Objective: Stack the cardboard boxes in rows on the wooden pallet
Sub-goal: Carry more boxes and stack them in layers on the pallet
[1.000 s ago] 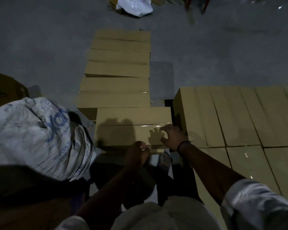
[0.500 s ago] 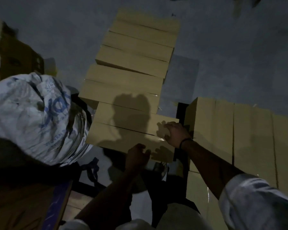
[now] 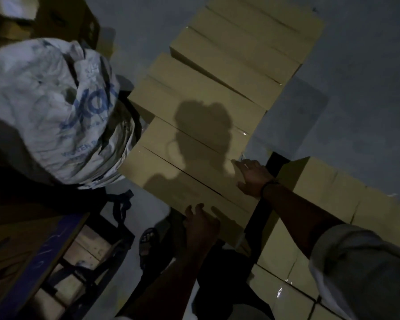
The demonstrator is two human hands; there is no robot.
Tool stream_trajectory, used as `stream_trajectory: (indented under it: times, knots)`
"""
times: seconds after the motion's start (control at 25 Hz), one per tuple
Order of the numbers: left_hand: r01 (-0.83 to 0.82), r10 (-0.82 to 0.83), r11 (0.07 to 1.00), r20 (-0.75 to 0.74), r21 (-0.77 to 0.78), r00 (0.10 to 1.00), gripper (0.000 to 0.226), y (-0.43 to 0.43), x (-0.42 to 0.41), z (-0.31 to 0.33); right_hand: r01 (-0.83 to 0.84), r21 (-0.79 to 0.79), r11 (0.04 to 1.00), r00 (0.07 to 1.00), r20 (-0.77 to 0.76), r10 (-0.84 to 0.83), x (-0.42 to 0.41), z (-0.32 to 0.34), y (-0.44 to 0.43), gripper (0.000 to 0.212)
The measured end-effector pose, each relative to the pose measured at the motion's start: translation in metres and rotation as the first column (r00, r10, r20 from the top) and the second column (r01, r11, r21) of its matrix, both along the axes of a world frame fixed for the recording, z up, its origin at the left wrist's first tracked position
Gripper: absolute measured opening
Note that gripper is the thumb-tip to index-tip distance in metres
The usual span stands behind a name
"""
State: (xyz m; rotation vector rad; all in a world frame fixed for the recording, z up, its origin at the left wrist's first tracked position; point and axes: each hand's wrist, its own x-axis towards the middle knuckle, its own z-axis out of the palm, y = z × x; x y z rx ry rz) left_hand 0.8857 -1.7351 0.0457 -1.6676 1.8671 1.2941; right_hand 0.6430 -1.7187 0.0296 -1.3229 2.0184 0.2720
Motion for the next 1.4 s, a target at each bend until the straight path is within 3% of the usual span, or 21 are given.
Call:
stream_trajectory:
  times: [0.16,0.28,0.44,0.72,0.88,1.08,1.4]
  knots:
    - [-0.066,0.065,0.998,0.054,0.007,0.996,0.082,-0.005,-0.008,-0.019,0.022,-0.018,1.000,1.000,0.013,-0.022,0.000,-0.035,-0.003,0.090]
    - [-0.092,0.095,0.995,0.079,-0.034,0.992,0.063,-0.012,-0.015,-0.030,0.042,-0.053,0.998,0.999,0.034,-0.040,-0.002,-0.056,0.001,0.094]
    - [-0.177,0.182,0.978,0.036,-0.108,0.983,0.067,-0.022,-0.018,-0.056,0.018,-0.160,0.987,0.998,0.067,-0.008,-0.003,-0.078,0.011,0.101]
    - [-0.305,0.307,0.950,0.022,-0.061,0.952,0.108,-0.022,-0.007,-0.052,-0.158,-0.102,0.982,0.986,-0.079,0.150,0.024,-0.061,0.018,0.102]
    - [-0.178,0.180,0.982,0.044,-0.060,0.983,0.129,-0.025,0.013,-0.029,-0.225,-0.132,0.965,0.956,-0.222,0.192,0.047,-0.039,0.025,0.098]
    - [0.026,-0.024,0.996,0.023,-0.090,0.999,0.126,-0.029,0.046,0.021,-0.235,-0.199,0.951,0.935,-0.312,0.166,0.079,0.017,0.035,0.088]
    - [0.259,-0.295,0.943,-0.164,-0.211,0.941,0.136,-0.028,0.132,0.074,0.013,-0.179,0.984,0.940,-0.333,-0.073,0.178,0.098,0.080,0.081]
